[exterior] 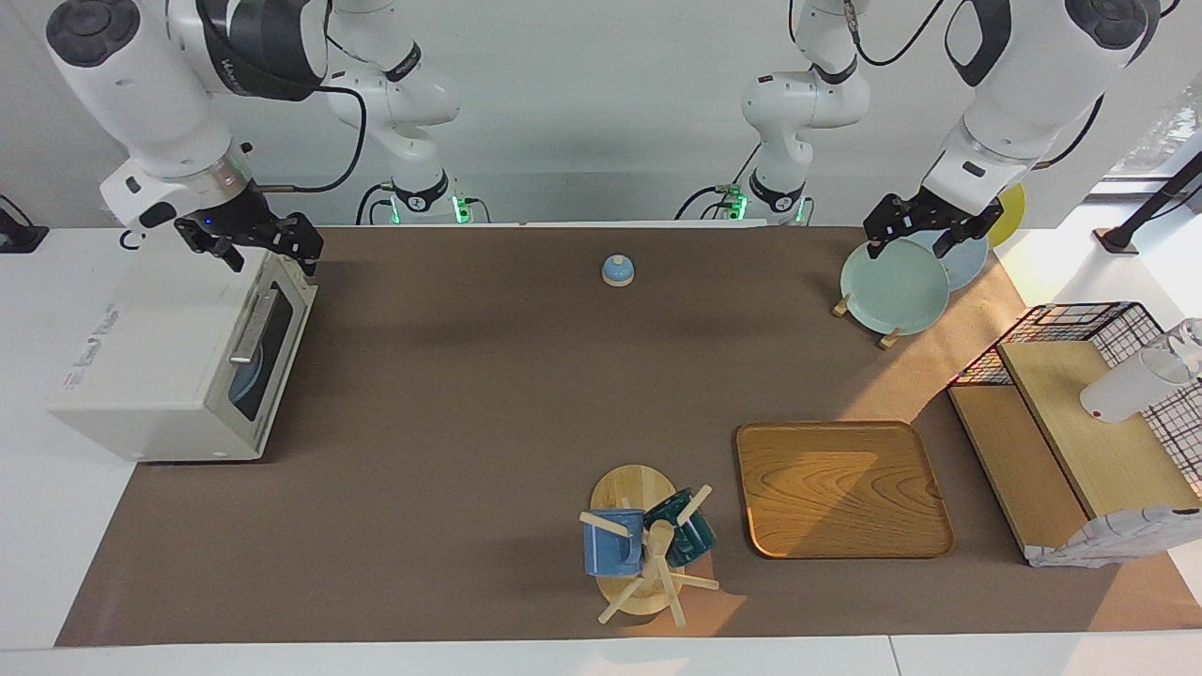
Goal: Put eggplant into oven
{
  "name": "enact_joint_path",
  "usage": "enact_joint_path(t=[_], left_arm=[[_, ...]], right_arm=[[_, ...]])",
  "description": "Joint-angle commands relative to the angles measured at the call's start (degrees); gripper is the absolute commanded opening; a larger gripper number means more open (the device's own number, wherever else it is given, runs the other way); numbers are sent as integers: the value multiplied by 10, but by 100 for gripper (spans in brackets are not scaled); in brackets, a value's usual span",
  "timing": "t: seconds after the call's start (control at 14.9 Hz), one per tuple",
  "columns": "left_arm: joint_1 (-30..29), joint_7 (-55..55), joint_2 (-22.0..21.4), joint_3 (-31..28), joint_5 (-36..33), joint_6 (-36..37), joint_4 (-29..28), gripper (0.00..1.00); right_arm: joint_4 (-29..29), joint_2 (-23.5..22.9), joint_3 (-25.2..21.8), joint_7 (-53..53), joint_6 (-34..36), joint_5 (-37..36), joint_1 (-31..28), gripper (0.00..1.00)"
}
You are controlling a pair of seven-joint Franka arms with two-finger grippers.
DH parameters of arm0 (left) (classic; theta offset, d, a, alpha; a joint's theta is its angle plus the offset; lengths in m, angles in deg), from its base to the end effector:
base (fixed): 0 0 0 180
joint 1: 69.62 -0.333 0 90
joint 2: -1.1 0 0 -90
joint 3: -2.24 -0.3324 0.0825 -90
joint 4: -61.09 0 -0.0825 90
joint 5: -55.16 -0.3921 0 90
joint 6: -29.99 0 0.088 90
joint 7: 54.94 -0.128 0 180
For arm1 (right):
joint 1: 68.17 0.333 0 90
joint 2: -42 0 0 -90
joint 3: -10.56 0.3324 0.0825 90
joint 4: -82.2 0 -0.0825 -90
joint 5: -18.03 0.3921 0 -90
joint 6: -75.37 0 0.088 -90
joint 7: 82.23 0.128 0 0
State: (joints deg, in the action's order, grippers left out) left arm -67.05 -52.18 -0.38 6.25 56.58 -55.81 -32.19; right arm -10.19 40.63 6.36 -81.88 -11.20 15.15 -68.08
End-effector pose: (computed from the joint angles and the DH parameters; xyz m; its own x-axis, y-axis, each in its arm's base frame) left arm 0.5385 -0.0659 0.6011 0.9921 -0.0676 -0.1056 -0.0661 -0.9977 0.0179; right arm 0.5565 -0.0462 0.5821 0.9889 -0.0804 -0.1247 -0.0743 -0.9958 0.0526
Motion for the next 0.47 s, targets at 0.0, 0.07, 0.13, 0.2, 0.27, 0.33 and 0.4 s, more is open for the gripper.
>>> enact_joint_path(t=[0.0, 0.07, 0.13, 0.2, 0.27, 0.33, 0.4], left_arm=[[-6, -2, -5, 5, -12, -3, 0, 100], [-6, -2, -5, 5, -12, -3, 0, 100], [-6, -2, -5, 5, -12, -3, 0, 100], [-6, -2, -5, 5, -12, -3, 0, 100], [-6, -2, -5, 5, -12, -3, 0, 100], [-6, -2, -5, 5, -12, -3, 0, 100], [-6, -2, -5, 5, -12, -3, 0, 100]], right_arm=[[-2, 6, 2, -15, -4, 23, -18, 100], [-2, 8, 1, -15, -5, 24, -18, 100], [-2, 8, 1, -13, -6, 24, -18, 100], [-1, 8, 1, -11, -7, 24, -18, 100], [-1, 8, 0, -13, -7, 24, -18, 100], [-1, 8, 0, -13, -6, 24, -18, 100], [-1, 9, 0, -13, -6, 24, -18, 100]])
